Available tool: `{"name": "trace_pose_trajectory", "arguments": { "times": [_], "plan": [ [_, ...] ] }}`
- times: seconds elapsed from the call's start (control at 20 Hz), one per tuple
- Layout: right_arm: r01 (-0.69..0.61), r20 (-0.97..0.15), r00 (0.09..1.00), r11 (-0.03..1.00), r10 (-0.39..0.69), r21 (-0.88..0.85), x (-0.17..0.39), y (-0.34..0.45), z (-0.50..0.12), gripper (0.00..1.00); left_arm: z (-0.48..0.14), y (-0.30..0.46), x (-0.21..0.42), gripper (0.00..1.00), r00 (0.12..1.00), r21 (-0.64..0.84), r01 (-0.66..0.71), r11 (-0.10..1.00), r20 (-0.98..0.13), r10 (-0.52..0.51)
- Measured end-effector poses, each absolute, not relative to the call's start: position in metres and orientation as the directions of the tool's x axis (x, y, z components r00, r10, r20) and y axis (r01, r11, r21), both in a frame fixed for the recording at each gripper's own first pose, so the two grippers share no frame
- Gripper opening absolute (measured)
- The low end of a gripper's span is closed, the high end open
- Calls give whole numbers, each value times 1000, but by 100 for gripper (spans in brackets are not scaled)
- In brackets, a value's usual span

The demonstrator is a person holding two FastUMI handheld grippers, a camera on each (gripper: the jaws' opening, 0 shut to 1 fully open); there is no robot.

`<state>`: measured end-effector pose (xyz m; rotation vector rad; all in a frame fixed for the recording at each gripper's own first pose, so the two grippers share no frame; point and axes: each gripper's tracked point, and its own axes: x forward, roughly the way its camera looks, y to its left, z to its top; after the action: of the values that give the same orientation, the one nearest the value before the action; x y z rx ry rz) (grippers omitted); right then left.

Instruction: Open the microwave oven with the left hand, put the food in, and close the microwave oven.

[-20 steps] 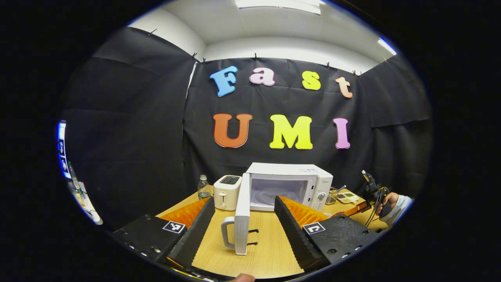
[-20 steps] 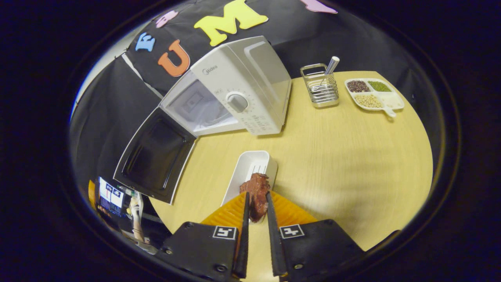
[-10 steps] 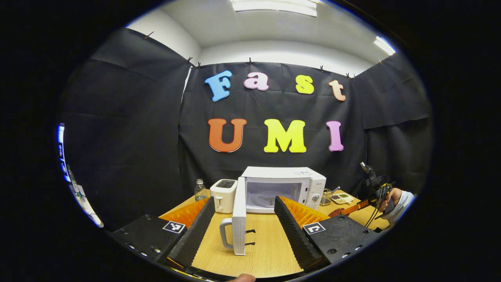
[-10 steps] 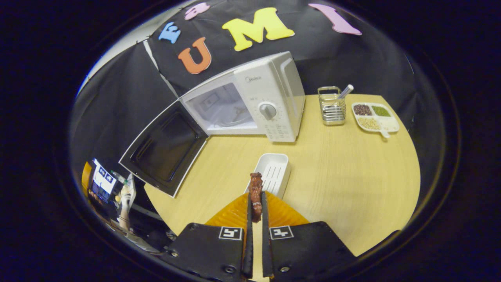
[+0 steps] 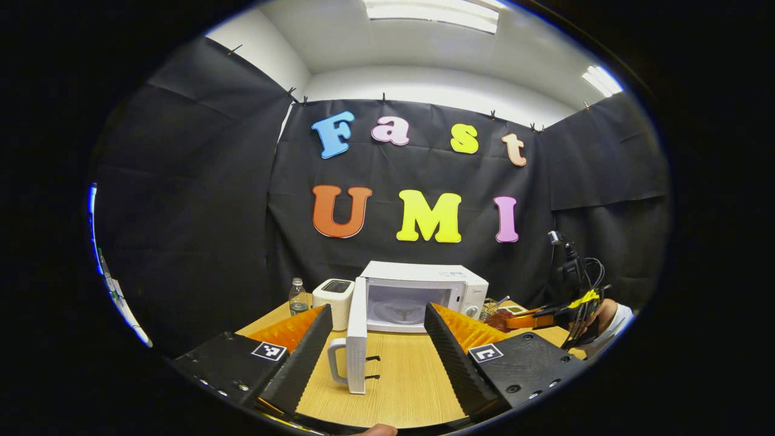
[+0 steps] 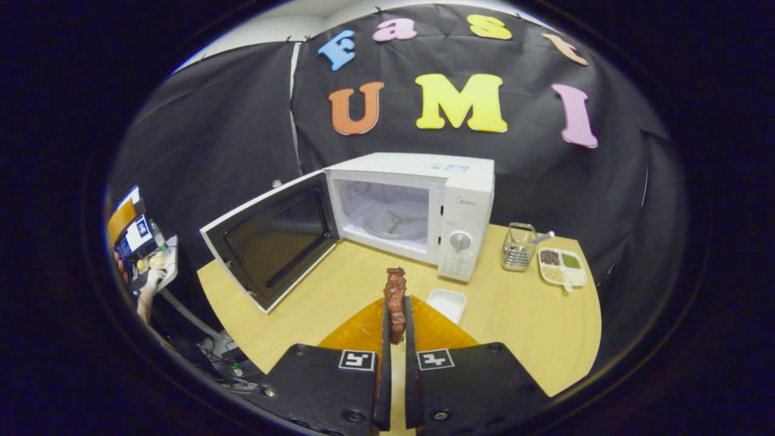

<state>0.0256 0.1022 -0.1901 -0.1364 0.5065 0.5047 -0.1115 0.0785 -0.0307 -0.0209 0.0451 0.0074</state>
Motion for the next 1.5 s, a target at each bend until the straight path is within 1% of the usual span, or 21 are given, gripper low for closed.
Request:
{"name": "trace_pose_trajectory", "arguments": {
  "times": [0.1,0.15,0.2,0.4,0.55,0.7,0.75,0.8,0.9,0.95,1.0,1.05,1.1,1.2,1.25,1.3,1.35,1.4,1.45,1.5],
  "plan": [
    [-489,-464,776,872,427,-16,36,128,-192,12,-31,78,-113,93,999,-9,-4,1000,-45,3],
    [-483,-449,786,876,425,-16,43,142,-194,3,-32,78,-112,93,999,-3,1,1000,-45,-1],
    [-473,-436,796,881,420,-16,53,154,-197,12,-34,76,-111,93,999,5,9,1000,-44,-9],
    [-407,-418,816,910,398,73,97,191,-211,12,-44,79,-112,93,998,29,31,999,-61,-30],
    [-327,-381,862,941,335,89,142,205,-216,12,-53,88,-115,93,997,33,29,999,-76,-27],
    [-253,-346,895,959,281,124,184,223,-227,12,-61,103,-110,93,997,33,1,999,-82,2],
    [-228,-343,900,961,270,158,194,229,-233,12,-62,105,-108,81,997,33,-2,999,-80,4],
    [-204,-346,901,960,261,194,205,235,-240,12,-62,105,-107,93,997,31,6,999,-76,-3],
    [-151,-346,909,958,232,244,226,245,-254,12,-62,106,-109,93,997,17,17,1000,-74,-15],
    [-123,-342,917,960,207,253,239,246,-260,3,-63,106,-108,93,997,8,21,1000,-73,-20],
    [-93,-334,926,962,178,257,250,248,-266,3,-64,106,-107,93,997,-1,25,1000,-74,-25],
    [-65,-327,933,963,152,262,261,249,-271,12,-67,108,-105,93,997,-9,29,1000,-75,-30],
    [-36,-322,938,960,128,277,270,252,-275,12,-69,108,-105,93,996,-14,33,999,-81,-34],
    [16,-328,939,942,101,336,282,261,-286,12,-75,113,-103,93,996,0,32,999,-89,-31],
    [47,-340,936,923,93,382,288,266,-293,12,-75,118,-102,81,996,22,20,1000,-86,-18],
    [73,-351,932,899,92,431,291,271,-299,12,-78,122,-101,93,996,41,7,999,-86,-4],
    [95,-349,933,870,92,483,296,273,-298,12,-81,124,-101,80,996,52,0,999,-91,5],
    [120,-351,932,839,89,531,298,275,-301,12,-83,123,-100,81,995,52,1,999,-95,4],
    [149,-352,932,798,84,583,300,276,-304,12,-84,121,-100,93,995,46,9,999,-99,-4],
    [176,-353,933,756,77,631,304,276,-306,4,-84,121,-99,93,995,36,15,999,-100,-11]
  ]
}}
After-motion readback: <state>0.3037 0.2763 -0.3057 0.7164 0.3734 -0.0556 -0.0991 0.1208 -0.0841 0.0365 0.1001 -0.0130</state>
